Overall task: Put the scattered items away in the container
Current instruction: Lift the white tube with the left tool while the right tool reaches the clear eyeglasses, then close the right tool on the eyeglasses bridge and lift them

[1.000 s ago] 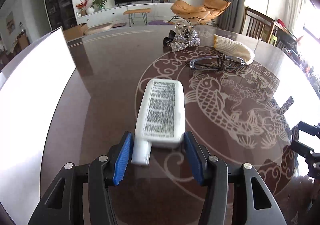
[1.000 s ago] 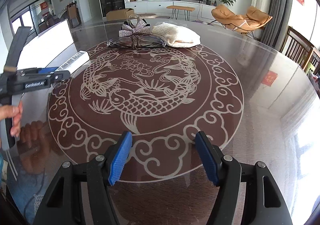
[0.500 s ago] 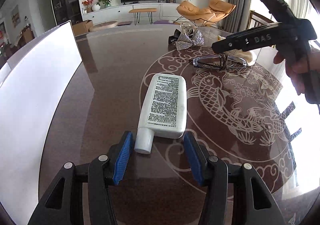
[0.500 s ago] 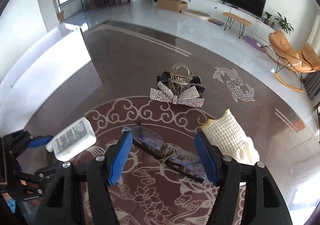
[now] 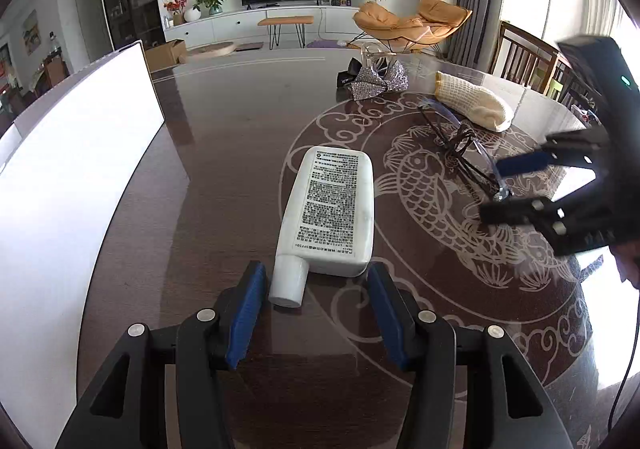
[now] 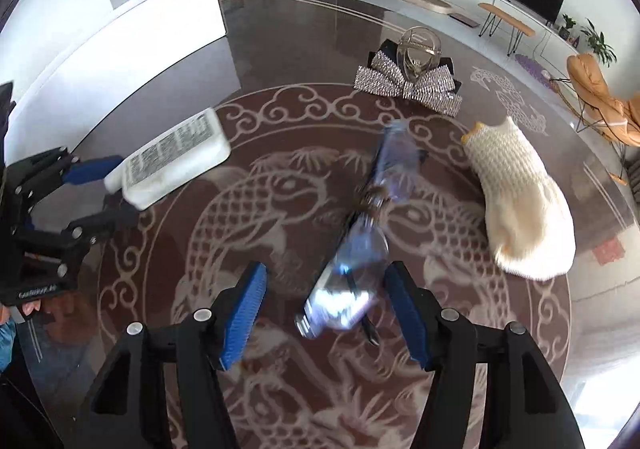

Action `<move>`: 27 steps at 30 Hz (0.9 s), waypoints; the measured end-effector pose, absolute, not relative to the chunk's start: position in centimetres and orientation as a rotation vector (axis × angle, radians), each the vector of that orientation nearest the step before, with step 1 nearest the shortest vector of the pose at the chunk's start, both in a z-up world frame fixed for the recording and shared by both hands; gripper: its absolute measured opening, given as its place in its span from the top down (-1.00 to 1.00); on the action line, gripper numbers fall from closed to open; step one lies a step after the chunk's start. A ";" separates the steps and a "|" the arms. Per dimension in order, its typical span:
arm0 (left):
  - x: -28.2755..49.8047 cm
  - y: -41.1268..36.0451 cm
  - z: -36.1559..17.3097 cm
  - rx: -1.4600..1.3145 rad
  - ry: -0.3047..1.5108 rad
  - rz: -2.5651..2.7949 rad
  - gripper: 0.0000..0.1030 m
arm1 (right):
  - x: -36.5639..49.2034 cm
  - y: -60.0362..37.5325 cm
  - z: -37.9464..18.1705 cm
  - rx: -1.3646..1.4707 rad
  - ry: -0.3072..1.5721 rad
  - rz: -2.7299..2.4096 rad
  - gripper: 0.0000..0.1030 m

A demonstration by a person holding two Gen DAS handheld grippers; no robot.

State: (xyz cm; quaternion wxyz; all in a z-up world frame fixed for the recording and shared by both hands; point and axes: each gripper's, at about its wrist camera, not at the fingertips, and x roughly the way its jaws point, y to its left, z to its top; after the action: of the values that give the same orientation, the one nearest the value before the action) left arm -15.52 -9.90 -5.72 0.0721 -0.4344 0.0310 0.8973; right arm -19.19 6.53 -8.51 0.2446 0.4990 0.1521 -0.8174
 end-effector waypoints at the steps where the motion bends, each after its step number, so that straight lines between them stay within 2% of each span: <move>1: -15.5 -9.9 -5.7 -1.305 0.094 2.697 -0.02 | -17.8 6.8 -8.5 1.359 0.402 -2.258 -0.22; 4: -15.4 -9.7 -5.8 -1.306 0.106 2.701 -0.04 | -15.3 7.9 -8.6 1.348 0.328 -2.363 -0.25; 6: -15.5 -9.8 -5.7 -1.302 0.090 2.680 -0.16 | -15.1 8.9 -8.6 1.352 0.245 -2.433 -0.25; 8: -15.6 -9.7 -5.7 -1.287 0.052 2.593 -0.67 | -15.3 10.0 -8.3 1.379 0.076 -2.473 -0.25; 11: -16.4 -9.1 -5.5 -1.333 0.100 2.554 -0.68 | -16.6 10.9 -7.6 1.381 -0.190 -2.480 -0.25; 17: -19.8 -8.6 -5.5 -1.374 0.053 2.613 -0.69 | -22.1 8.6 -6.9 1.469 -0.352 -2.498 -0.26; 19: -20.4 -8.3 -5.8 -1.378 0.082 2.655 -0.73 | -23.1 7.8 -7.0 1.476 -0.326 -2.522 -0.28; 21: -20.7 -8.0 -6.3 -1.390 0.105 2.678 -0.99 | -23.5 6.8 -6.8 1.475 -0.226 -2.556 -0.30; 27: -20.6 -8.3 -6.6 -1.393 0.088 2.691 -1.00 | -23.2 3.5 -7.3 1.443 0.108 -2.642 -0.30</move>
State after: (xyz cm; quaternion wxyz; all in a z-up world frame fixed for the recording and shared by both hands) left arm -20.60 -8.32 -6.58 0.0548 -0.4588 0.0290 0.8864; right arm -23.18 3.52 -7.34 0.0644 0.4780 0.0356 -0.8753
